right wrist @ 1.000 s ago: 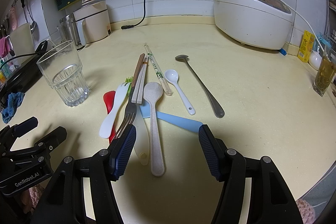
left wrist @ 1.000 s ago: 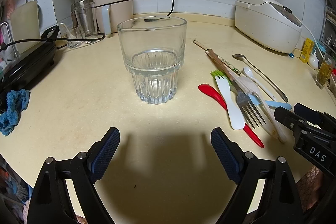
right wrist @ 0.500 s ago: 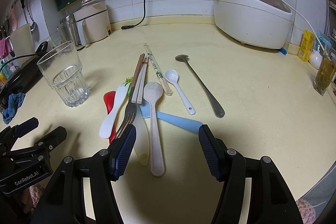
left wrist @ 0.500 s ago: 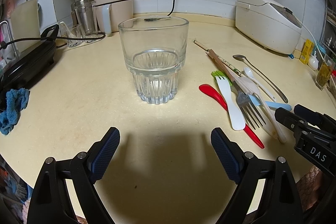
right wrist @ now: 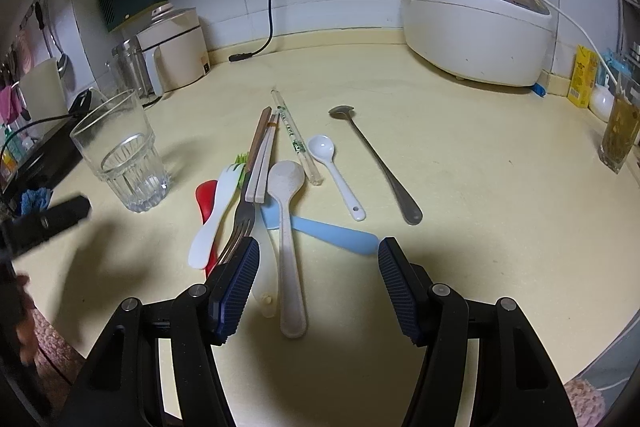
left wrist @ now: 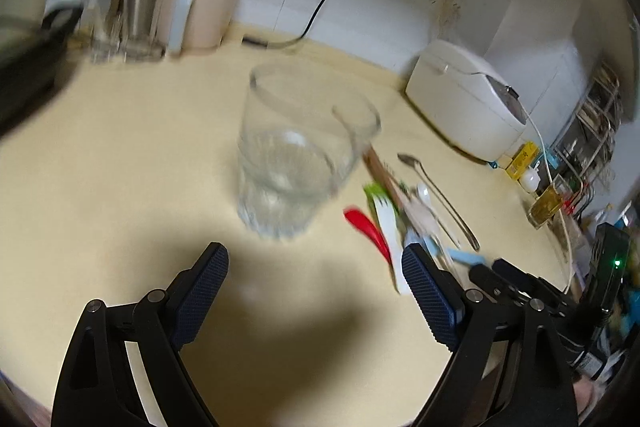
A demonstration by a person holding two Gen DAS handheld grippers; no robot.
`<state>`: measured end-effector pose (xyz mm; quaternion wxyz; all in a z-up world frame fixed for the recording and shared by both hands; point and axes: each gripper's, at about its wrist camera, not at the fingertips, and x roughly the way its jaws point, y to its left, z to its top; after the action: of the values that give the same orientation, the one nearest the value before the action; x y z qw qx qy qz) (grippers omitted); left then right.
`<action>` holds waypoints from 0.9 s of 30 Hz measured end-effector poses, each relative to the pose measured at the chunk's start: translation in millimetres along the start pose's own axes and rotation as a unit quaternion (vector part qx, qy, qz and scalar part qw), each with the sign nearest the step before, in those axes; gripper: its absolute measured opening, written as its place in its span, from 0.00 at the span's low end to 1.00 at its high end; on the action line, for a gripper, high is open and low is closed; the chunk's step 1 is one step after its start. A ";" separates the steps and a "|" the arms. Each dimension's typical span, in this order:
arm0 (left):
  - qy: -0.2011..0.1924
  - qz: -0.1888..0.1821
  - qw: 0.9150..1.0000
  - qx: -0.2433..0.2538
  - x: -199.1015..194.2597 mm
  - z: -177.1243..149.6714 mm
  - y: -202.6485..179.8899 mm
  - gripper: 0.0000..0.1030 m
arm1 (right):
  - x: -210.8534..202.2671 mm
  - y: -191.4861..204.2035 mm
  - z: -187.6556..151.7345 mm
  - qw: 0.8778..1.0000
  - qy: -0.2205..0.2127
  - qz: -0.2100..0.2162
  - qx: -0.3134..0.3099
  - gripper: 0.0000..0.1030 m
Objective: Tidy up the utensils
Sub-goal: 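Grasp the clear glass tumbler with the left tool and lift it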
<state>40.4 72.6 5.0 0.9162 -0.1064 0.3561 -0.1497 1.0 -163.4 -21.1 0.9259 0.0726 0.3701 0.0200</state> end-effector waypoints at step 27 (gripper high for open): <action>0.101 -0.110 0.980 0.131 101.8 48.9 29.0 0.88 | 21.0 -15.8 -0.5 0.999 0.031 -0.002 0.023 0.61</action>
<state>151.1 68.3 -31.6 0.8592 -0.0083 0.4104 -0.3053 15.6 -177.1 -38.2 0.9120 0.0929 0.3994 0.0119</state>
